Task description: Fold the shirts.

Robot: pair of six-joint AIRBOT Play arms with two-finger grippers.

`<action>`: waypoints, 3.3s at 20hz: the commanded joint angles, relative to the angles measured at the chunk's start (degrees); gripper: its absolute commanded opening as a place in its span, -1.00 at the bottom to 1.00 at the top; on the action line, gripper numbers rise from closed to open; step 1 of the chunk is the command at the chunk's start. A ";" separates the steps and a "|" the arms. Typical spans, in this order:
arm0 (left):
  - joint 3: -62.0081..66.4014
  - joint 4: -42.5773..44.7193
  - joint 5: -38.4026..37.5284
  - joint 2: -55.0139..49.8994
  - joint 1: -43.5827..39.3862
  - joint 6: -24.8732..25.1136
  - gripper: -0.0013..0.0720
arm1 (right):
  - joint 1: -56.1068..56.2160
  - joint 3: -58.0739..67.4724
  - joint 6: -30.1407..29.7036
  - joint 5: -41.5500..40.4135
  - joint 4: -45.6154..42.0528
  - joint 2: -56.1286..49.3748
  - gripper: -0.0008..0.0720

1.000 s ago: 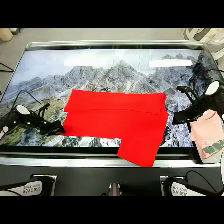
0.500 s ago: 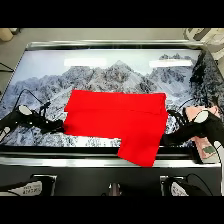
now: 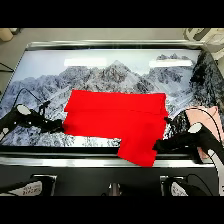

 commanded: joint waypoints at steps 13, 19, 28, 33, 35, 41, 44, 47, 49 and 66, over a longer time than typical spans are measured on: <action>20.13 -4.87 2.54 -2.25 -0.68 -1.09 -0.91 | 0.04 33.90 -2.38 -4.28 4.57 -8.50 -0.95; 39.89 -8.24 2.10 -18.12 -0.70 -7.08 -0.91 | 0.04 48.74 -1.44 -11.19 8.41 -23.43 -0.95; 43.74 -13.03 2.21 -30.27 -2.12 -9.68 -0.72 | 0.02 49.99 -1.05 -9.68 10.34 -34.93 -0.70; 49.35 -13.62 -1.92 -27.91 1.53 -9.42 0.85 | -3.91 55.32 -6.54 2.45 4.81 -34.56 1.00; 51.10 -13.60 -2.14 -25.05 3.04 -9.40 0.85 | -6.71 55.30 -3.52 5.31 1.77 -35.10 1.00; 51.36 -13.70 -3.23 -14.64 1.22 -7.30 0.84 | -7.32 55.30 -3.13 8.02 12.33 -42.03 1.00; 51.36 -13.70 -3.15 -11.56 -2.03 -7.23 0.84 | -6.36 55.30 -2.03 6.19 16.83 -43.65 0.98; 51.34 -13.64 -3.04 -12.63 -7.04 -5.53 0.78 | -3.93 55.60 -0.50 1.53 16.46 -43.50 -0.40; 51.34 -13.66 -2.56 -14.67 -11.13 -5.51 -0.29 | -3.43 56.98 -0.57 1.57 18.64 -42.29 -0.93; 51.39 -42.49 28.55 -41.20 -42.12 -1.95 -0.90 | -3.30 65.96 0.07 22.01 18.29 -18.93 -0.94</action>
